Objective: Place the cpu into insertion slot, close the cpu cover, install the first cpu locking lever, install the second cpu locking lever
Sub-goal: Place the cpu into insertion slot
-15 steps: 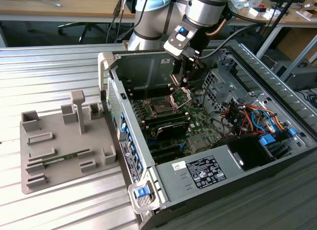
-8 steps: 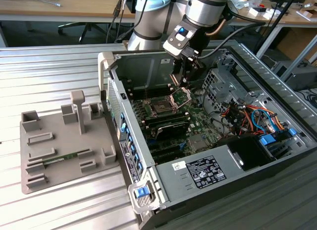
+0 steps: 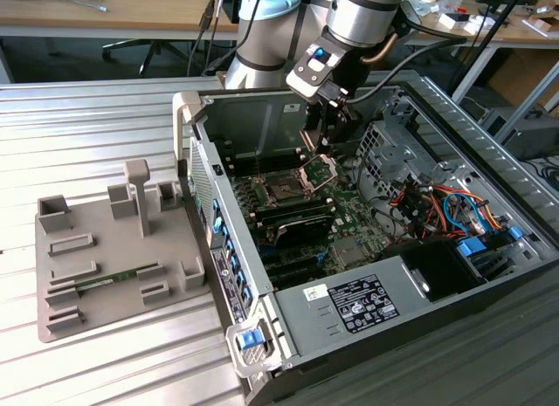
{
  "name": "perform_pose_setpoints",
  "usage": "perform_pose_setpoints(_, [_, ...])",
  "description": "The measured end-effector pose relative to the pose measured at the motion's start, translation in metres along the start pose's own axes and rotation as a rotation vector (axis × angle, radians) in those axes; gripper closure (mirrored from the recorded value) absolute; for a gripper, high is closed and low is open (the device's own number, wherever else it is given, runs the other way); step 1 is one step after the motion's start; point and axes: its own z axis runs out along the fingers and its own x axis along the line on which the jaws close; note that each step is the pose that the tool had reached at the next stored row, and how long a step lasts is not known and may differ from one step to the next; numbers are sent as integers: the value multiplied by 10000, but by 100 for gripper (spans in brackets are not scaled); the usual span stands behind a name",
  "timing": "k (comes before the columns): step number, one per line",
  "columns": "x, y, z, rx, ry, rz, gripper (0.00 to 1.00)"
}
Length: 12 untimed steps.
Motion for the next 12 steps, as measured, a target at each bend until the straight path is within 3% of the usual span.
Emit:
perform_pose_setpoints(3, [0,-8,10,0,-1,26,46])
perform_pose_setpoints(4, [-1,-11,45,0,-1,25,46])
perform_pose_setpoints(12, [-1,-11,53,-1,0,26,46])
